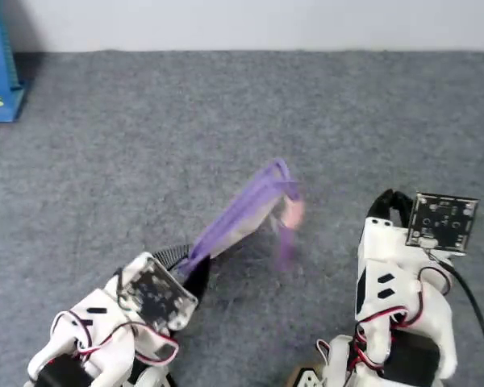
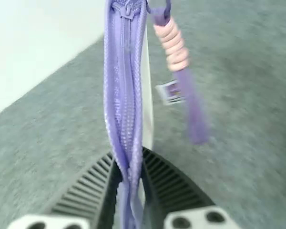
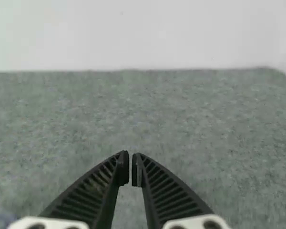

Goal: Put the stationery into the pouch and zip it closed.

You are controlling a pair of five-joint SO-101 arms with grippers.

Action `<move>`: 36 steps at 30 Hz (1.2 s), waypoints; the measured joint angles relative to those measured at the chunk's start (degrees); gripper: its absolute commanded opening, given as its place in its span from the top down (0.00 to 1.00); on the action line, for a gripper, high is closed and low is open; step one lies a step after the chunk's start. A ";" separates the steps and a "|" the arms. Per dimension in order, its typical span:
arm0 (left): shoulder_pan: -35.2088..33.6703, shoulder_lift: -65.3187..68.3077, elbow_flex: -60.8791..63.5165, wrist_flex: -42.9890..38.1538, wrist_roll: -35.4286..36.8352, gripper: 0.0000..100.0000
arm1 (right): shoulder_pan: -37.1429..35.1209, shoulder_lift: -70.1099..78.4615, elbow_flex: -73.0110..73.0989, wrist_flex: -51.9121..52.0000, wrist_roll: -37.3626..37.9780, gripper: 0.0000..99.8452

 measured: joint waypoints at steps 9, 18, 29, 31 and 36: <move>-14.51 -0.70 7.30 -12.31 4.13 0.90 | 0.00 0.00 0.00 6.68 0.00 0.99; -30.24 -0.18 10.81 -17.23 9.93 0.69 | -4.40 0.00 0.00 10.90 0.00 0.99; -40.18 -1.05 2.90 -17.32 10.73 0.69 | -7.56 0.00 0.00 10.90 -2.64 0.99; -41.49 -1.05 0.44 -17.32 10.73 0.69 | -7.56 0.00 0.00 10.90 -2.81 0.99; -42.55 -1.05 -4.48 -15.74 10.73 0.70 | -9.23 0.00 0.00 10.90 -2.99 0.99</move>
